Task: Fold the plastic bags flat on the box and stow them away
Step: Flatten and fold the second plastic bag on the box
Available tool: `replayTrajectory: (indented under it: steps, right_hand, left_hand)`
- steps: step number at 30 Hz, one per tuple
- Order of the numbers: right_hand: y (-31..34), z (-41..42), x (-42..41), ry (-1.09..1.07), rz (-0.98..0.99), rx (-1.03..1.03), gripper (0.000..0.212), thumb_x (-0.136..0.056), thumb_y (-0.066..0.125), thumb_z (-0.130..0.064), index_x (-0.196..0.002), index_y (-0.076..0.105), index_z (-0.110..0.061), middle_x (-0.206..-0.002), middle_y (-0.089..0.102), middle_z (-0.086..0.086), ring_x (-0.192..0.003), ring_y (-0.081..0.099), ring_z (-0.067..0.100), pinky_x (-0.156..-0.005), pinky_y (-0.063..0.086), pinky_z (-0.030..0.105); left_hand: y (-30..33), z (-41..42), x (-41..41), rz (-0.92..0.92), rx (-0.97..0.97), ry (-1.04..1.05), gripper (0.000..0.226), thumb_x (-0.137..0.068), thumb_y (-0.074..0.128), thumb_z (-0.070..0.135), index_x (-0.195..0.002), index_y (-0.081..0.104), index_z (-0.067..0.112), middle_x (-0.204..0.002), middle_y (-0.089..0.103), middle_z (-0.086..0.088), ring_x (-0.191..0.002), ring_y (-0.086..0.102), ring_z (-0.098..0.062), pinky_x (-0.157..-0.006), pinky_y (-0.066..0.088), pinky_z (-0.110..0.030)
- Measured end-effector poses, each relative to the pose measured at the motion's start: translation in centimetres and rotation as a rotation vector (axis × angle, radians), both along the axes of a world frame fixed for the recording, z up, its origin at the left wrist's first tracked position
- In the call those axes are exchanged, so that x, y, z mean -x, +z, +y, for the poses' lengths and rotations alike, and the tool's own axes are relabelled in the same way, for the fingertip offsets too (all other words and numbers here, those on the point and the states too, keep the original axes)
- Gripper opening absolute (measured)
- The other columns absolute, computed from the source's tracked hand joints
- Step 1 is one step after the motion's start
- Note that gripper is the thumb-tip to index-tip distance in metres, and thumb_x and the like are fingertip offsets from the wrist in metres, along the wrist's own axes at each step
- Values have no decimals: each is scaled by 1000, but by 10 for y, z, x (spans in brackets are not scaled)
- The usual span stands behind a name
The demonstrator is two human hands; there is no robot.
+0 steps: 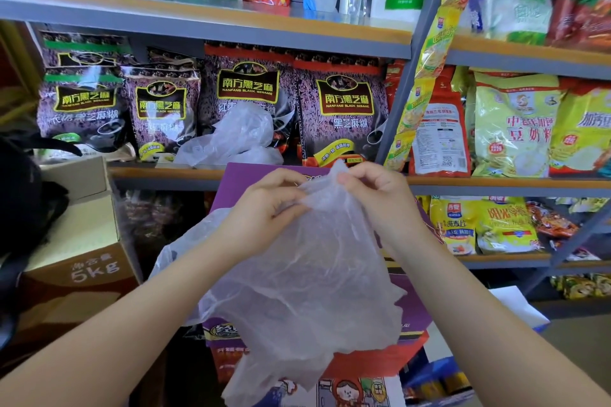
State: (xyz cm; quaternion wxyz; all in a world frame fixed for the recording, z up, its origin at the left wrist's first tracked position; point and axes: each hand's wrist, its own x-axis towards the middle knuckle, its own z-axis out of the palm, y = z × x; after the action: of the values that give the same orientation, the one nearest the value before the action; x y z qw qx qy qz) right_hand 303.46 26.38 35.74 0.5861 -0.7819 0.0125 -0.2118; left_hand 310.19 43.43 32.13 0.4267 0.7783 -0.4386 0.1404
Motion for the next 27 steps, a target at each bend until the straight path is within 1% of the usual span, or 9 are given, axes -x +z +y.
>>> replayTrajectory:
  steps: [3,5,7,9,12,16,20,24,27]
  right_hand:
    - [-5,-15,-7,-104,30,-105,18,-88,61,-14,-70,64,-10,-62,62,-9,-60,56,8,-56,47,22]
    - [-12,-23,-11,-156,28,-7,16,-88,61,-14,-73,66,-9,-66,63,-12,-63,57,0,-59,47,17]
    - [-19,-31,-17,-210,8,30,17,-87,60,-12,-71,64,-8,-70,61,-8,-68,57,4,-64,47,22]
    - [-26,-41,-24,-282,-4,7,24,-87,58,-10,-64,58,-15,-70,58,-3,-69,54,13,-66,45,31]
    - [-36,-52,-35,-382,-41,73,29,-90,54,-12,-63,49,-23,-76,56,3,-75,52,19,-71,43,36]
    - [-45,-65,-39,-422,-43,100,31,-93,51,-16,-63,44,-23,-75,52,4,-73,48,17,-68,38,31]
    - [-54,-81,-37,-433,-44,-55,34,-91,55,-12,-59,44,-20,-63,43,-1,-60,36,9,-58,32,26]
    - [-59,-93,-32,-439,-4,-100,30,-90,56,-11,-61,51,-18,-63,48,-2,-61,40,8,-62,35,24]
    - [-63,-101,-30,-446,31,-177,25,-90,58,-13,-65,60,-18,-68,55,-3,-70,46,11,-70,40,28]
  left_hand:
    - [-4,10,-4,32,-32,22,26,-84,53,27,-82,68,6,-106,47,22,-95,44,20,-82,31,1]
    - [-8,13,-5,73,-18,82,31,-85,48,35,-74,63,10,-101,54,15,-91,48,15,-79,32,-1]
    - [-13,14,-4,109,-3,149,28,-87,40,40,-76,54,19,-98,60,1,-89,50,4,-79,35,-10]
    - [-19,14,3,117,-44,166,40,-86,34,58,-86,51,22,-107,57,0,-103,48,-5,-85,35,-20]
    - [-23,12,16,-11,-179,183,64,-72,36,77,-91,55,19,-125,50,2,-117,45,-14,-97,34,-37]
    - [-39,8,16,-245,-461,302,63,-63,43,75,-82,56,16,-120,58,-3,-103,57,-28,-86,44,-41]
    - [-50,12,6,-102,-365,301,54,-77,32,58,-76,58,10,-82,61,-6,-73,59,-29,-59,40,-30]
    - [-38,20,-5,203,-64,189,26,-84,64,34,-64,49,29,-56,53,7,-55,47,-2,-54,35,-14]
    - [-30,27,-11,509,22,5,22,-68,74,36,-61,60,20,-56,60,13,-53,50,4,-54,39,-12]
